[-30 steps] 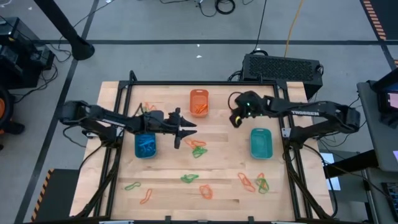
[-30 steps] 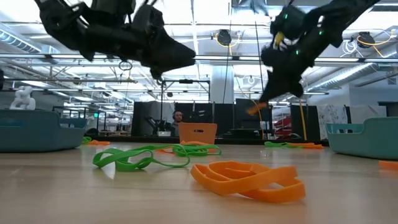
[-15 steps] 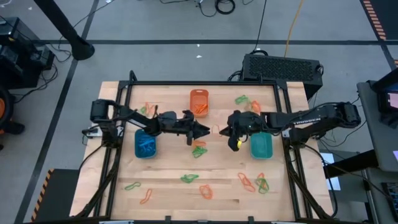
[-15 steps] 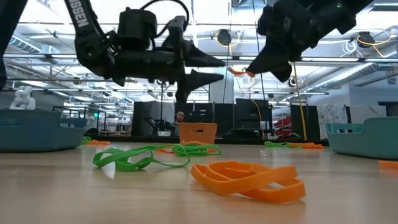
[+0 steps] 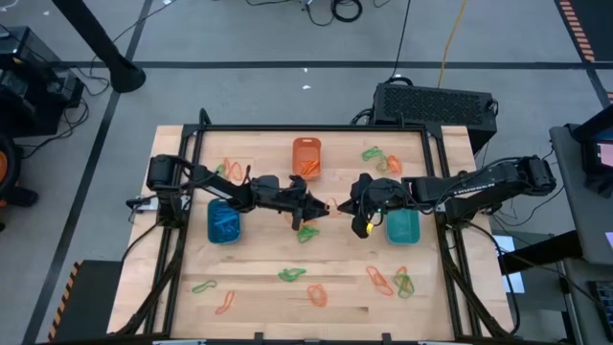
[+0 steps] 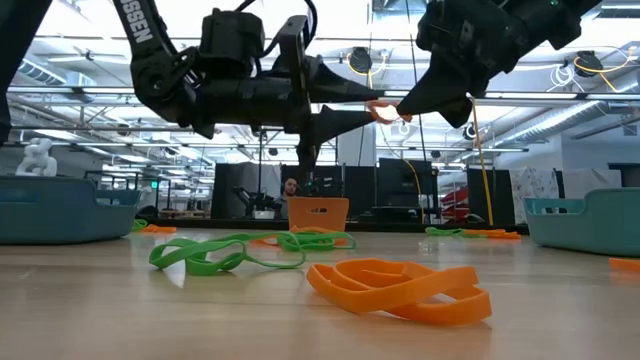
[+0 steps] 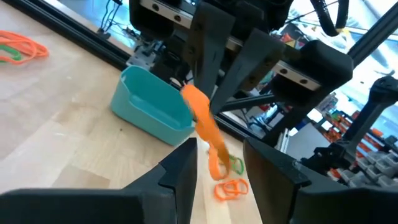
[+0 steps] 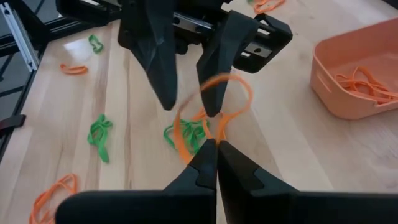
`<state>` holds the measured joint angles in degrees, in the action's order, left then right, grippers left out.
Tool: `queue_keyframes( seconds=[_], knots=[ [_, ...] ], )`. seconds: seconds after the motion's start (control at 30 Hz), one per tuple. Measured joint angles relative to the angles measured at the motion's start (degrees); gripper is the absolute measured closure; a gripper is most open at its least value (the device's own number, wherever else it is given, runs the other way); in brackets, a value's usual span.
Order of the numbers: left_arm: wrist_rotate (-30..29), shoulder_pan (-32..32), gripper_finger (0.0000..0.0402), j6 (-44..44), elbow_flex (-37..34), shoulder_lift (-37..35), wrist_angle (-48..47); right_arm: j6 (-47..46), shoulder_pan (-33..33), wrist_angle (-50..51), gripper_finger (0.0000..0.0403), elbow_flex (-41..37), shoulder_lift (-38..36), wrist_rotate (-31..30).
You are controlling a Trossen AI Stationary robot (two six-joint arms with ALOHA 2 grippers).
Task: Sort rubber bands into baskets
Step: Put the orange rubber band into the orange bin
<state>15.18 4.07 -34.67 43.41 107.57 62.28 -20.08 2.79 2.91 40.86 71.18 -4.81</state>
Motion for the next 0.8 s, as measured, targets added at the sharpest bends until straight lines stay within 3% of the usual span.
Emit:
queue_keyframes(
  seconds=[0.1,0.27,0.57,0.67,0.8],
  knots=[
    [-0.28,0.03,0.0295,0.52,-0.01,0.0,-0.19,0.27,0.0,0.03,0.0402,0.0,0.0,0.11],
    [-1.86,0.07,0.0389,1.77,-0.01,0.0,-0.23,3.59,0.34,0.08,0.0396,0.0,0.0,0.43],
    [-2.18,2.03,0.0398,1.57,1.06,-1.46,-6.36,7.77,0.33,0.16,0.0372,0.0,0.0,0.39],
    [-2.5,3.37,0.0398,2.99,3.09,-3.75,-13.9,9.32,0.22,1.02,0.0359,0.0,0.0,0.38],
    [-8.19,5.48,0.0399,9.16,7.22,-8.49,-30.13,10.71,0.22,5.16,0.0336,0.0,0.0,-0.13]
  ],
)
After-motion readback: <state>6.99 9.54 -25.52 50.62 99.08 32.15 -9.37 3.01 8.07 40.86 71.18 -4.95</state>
